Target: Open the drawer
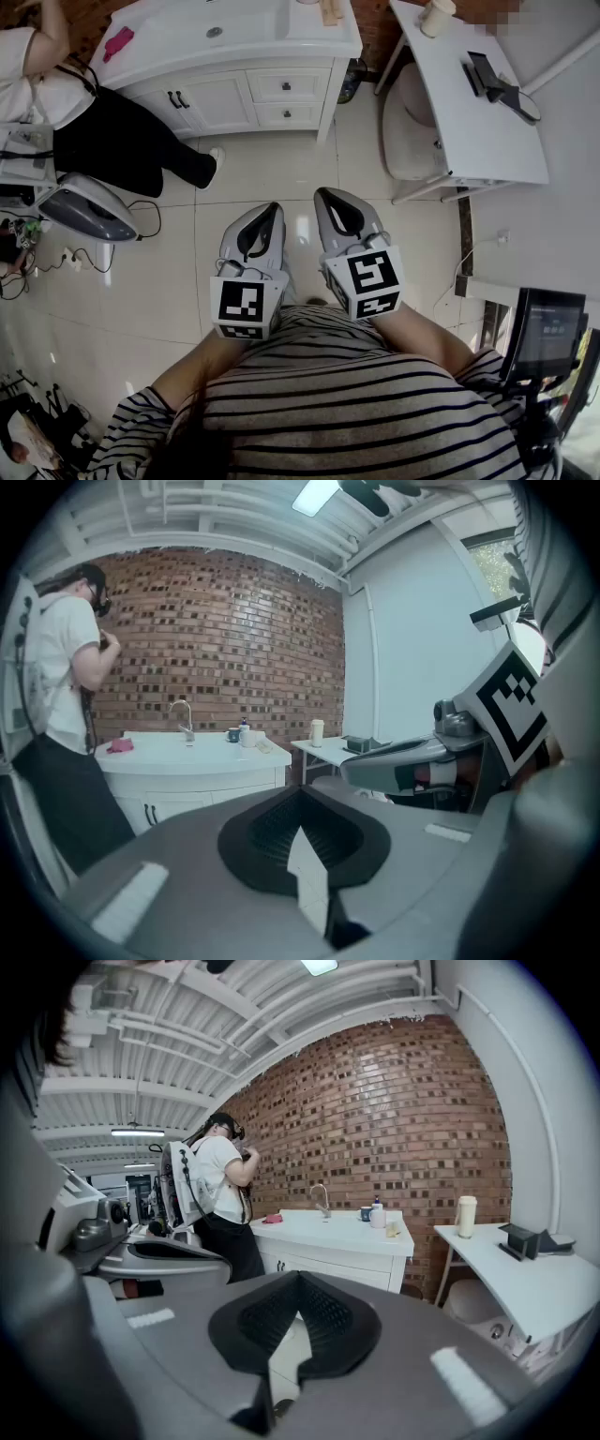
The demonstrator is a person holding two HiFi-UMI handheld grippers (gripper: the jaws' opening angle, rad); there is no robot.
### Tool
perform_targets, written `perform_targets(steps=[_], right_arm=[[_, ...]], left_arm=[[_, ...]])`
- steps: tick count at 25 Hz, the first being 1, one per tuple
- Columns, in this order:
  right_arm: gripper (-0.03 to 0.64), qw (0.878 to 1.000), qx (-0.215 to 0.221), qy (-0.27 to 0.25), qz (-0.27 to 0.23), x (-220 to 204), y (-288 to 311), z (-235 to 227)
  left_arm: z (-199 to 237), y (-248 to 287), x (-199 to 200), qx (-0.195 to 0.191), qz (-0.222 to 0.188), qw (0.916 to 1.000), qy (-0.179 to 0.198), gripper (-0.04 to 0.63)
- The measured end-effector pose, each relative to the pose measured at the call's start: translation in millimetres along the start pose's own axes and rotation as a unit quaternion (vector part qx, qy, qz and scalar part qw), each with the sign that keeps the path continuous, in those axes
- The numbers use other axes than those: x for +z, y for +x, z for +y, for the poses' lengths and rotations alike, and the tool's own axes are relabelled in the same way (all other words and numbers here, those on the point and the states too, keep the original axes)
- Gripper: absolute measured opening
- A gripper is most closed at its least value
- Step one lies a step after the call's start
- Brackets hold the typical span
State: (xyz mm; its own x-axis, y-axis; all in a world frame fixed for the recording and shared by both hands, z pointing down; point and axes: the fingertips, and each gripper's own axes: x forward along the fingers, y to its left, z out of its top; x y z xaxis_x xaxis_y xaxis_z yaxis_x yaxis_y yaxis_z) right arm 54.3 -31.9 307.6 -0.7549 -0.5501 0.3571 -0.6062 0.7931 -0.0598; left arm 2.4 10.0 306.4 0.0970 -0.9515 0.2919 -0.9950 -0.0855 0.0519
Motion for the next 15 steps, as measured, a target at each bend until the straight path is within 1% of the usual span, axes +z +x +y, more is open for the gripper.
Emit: perform_targets(steps=[4,7,9,12,15], right_arm=[[0.002,0.999,-0.024,0.012,0.019,21.2,86.7,-31.3],[0.002,0.999,-0.034,0.027,0.031,22.5,152.0,-53.6],[0.002,0.997,-0.046,0.03,0.045,12.6,193.6,-72.4],[0.002,0.995,-0.064,0.033,0.063,-7.8,252.8,-103.2],[0.002,0.995,-0.068,0.021,0.068,-32.3,308.5,-129.5]], left_arm=[[59.0,73.1,17.7,-0.023,0.011,0.9997,0.004,0.015],[96.3,120.9,20.0,-0.042,0.018,0.9989,0.009,0.015],[118.5,151.1,4.4,-0.045,0.038,0.9982,0.01,0.015],[147.3,192.6,-20.3,-0.036,0.06,0.9975,-0.002,0.015],[165.8,228.4,-47.7,-0.021,0.066,0.9976,-0.01,0.015]])
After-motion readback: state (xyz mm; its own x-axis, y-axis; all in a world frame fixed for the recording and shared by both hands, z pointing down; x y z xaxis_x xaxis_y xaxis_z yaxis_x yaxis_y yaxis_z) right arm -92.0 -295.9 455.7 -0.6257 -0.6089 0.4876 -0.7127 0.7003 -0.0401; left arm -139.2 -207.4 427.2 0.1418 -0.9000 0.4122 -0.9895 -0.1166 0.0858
